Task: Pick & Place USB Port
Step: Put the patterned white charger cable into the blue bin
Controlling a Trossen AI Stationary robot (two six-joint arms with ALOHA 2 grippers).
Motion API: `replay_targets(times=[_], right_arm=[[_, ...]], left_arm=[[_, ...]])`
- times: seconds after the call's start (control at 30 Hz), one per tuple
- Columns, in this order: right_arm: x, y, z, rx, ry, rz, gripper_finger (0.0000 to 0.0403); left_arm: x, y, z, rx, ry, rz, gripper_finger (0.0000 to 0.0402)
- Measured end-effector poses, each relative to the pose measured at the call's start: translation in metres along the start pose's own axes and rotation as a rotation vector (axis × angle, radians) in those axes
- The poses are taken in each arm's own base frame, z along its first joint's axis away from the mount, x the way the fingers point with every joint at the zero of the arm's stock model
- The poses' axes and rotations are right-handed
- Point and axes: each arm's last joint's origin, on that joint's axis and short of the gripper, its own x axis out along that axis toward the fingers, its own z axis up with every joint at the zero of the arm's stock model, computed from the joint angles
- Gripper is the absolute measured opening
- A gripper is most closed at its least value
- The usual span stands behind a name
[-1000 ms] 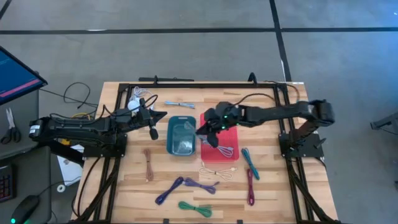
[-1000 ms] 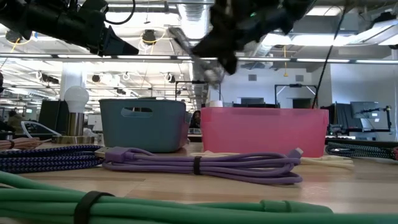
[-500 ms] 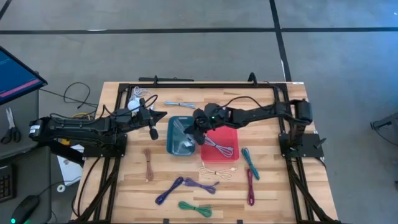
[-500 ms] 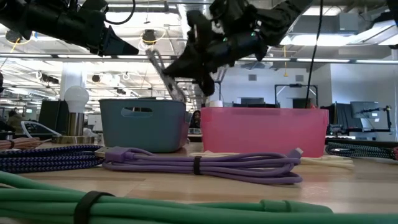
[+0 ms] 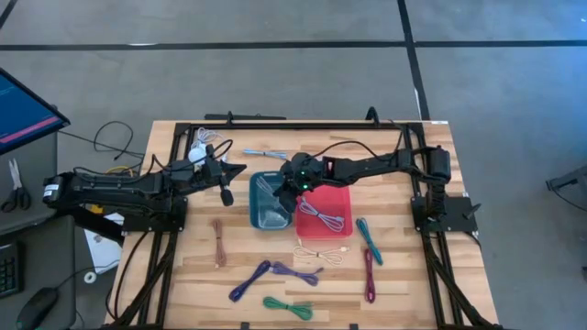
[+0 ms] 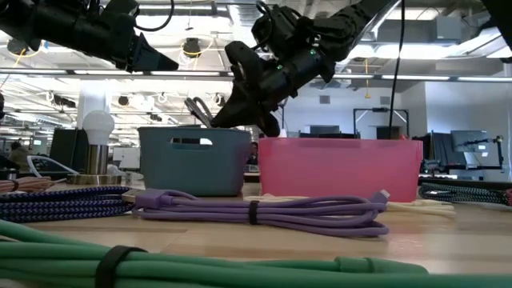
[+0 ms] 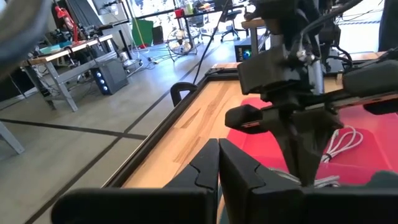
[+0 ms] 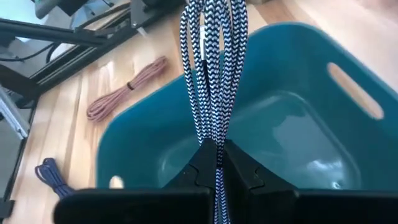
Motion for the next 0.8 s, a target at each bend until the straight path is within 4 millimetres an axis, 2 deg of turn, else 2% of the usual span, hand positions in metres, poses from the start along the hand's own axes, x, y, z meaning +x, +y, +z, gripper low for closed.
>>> replay_targets(times=[0.43,0.8], right_arm=[[-0.0015,-0.0082,0.0008,-0.006,0.007,-0.048,0.0004],[-0.0020,-0.0058,0.0071,-0.030,-0.032,-0.029,0.0110]], left_arm=[[0.0001,0.0000,0.0000,0.000,0.000,0.000,0.0011],[0.0000,0.0000,0.0000,0.000,0.000,0.000,0.0011]])
